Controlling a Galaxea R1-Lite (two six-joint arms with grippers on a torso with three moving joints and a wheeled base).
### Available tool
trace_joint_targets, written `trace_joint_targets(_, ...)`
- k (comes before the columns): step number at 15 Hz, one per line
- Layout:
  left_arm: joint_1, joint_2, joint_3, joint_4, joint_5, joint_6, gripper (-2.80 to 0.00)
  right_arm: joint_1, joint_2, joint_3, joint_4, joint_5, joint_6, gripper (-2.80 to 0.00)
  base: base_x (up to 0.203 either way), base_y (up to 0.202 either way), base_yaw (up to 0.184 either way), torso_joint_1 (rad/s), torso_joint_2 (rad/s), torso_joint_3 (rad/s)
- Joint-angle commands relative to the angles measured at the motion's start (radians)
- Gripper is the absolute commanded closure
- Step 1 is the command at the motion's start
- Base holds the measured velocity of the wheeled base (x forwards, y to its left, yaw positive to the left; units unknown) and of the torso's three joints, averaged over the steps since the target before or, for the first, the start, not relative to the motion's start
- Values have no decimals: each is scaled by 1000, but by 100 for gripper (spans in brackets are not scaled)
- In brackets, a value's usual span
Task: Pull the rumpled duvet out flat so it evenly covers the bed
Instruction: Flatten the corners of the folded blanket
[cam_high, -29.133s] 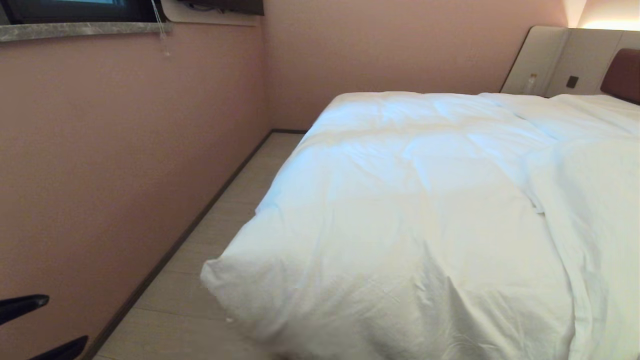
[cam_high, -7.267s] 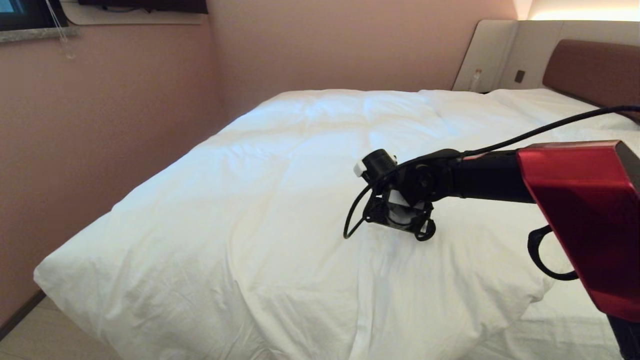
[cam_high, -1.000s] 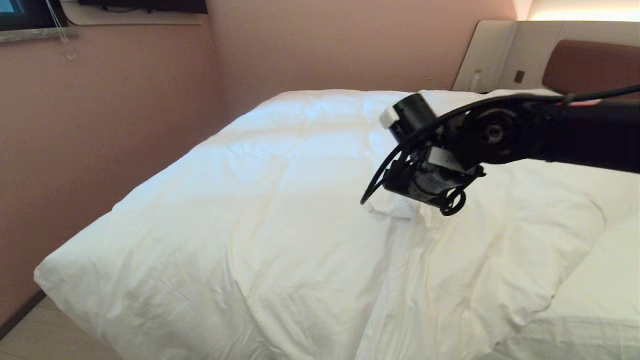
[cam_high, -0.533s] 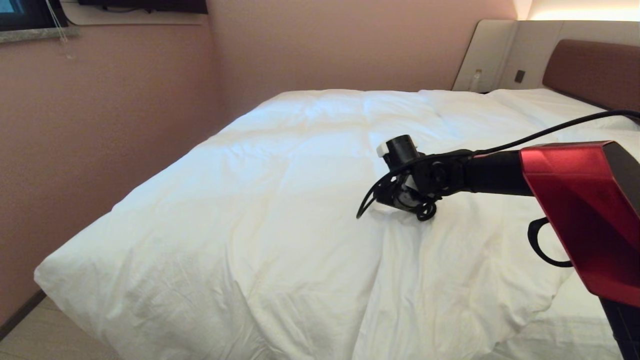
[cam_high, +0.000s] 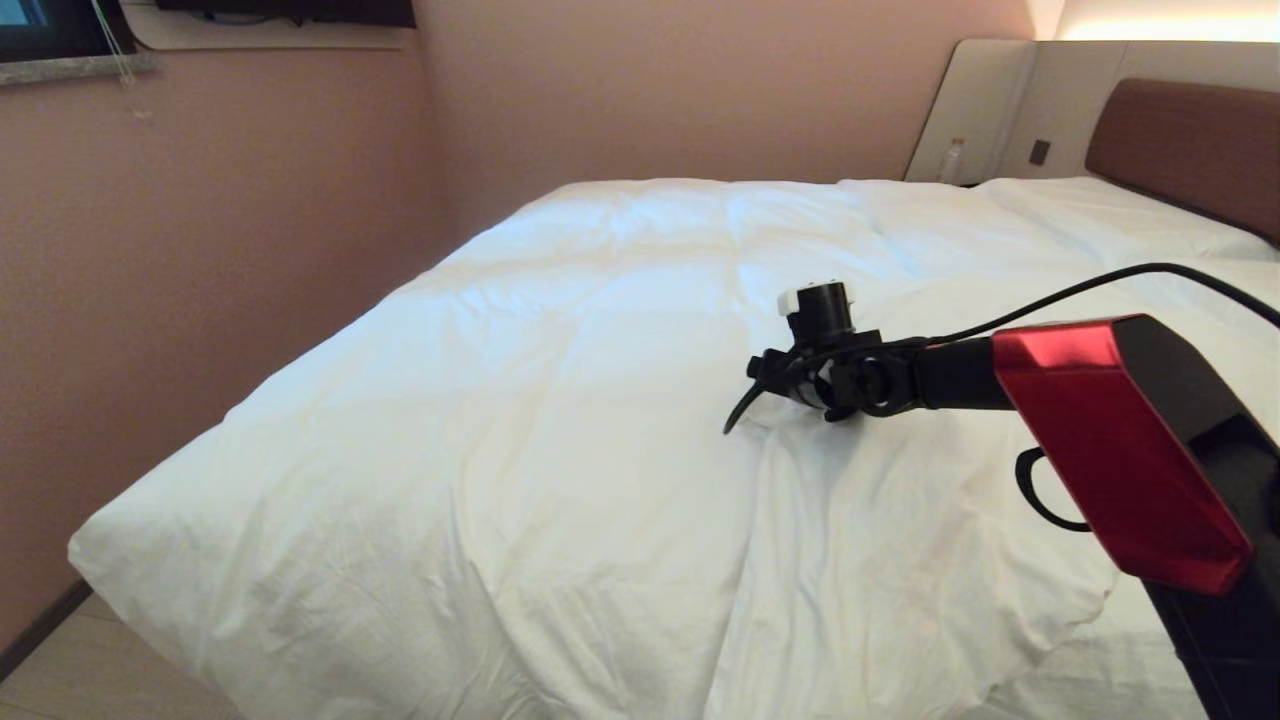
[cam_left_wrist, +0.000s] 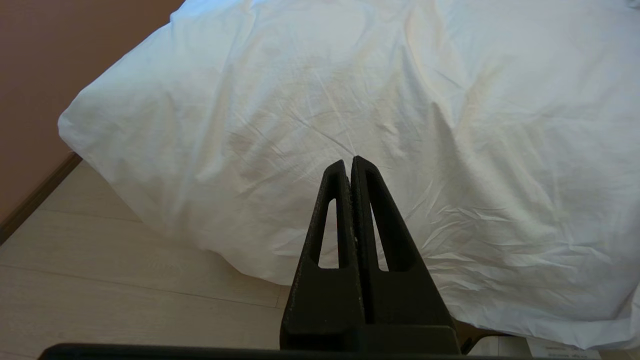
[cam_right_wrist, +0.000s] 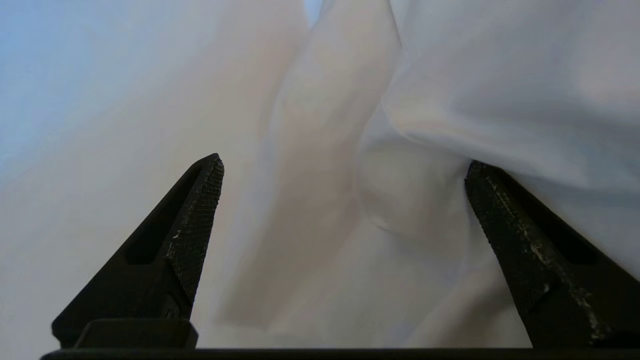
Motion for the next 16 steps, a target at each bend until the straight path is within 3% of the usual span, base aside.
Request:
trace_joint_targets(1, 1, 0, 0, 1, 0, 0, 0, -10, 64, 1, -120, -9, -16, -280, 0, 0, 0, 0, 0, 0)
trace_joint_targets(8, 1, 0, 1, 1, 0, 0, 0, -12, 141, 1, -121, -13, -15, -280, 0, 0, 0, 0, 0, 0)
trace_joint_targets(9, 1, 0, 1, 1, 0, 0, 0, -19, 144, 1, -121, -13, -15, -62, 0, 0, 0, 0, 0, 0)
trace_joint_targets(10, 0, 0, 1, 1, 0, 0, 0, -23, 146, 1, -119, -13, -15, 0, 0, 0, 0, 0, 0, 0)
trace_joint_targets(16, 0, 0, 0, 1, 0, 0, 0, -31, 99, 2, -108, -31, -14, 0, 0, 0, 0, 0, 0, 0)
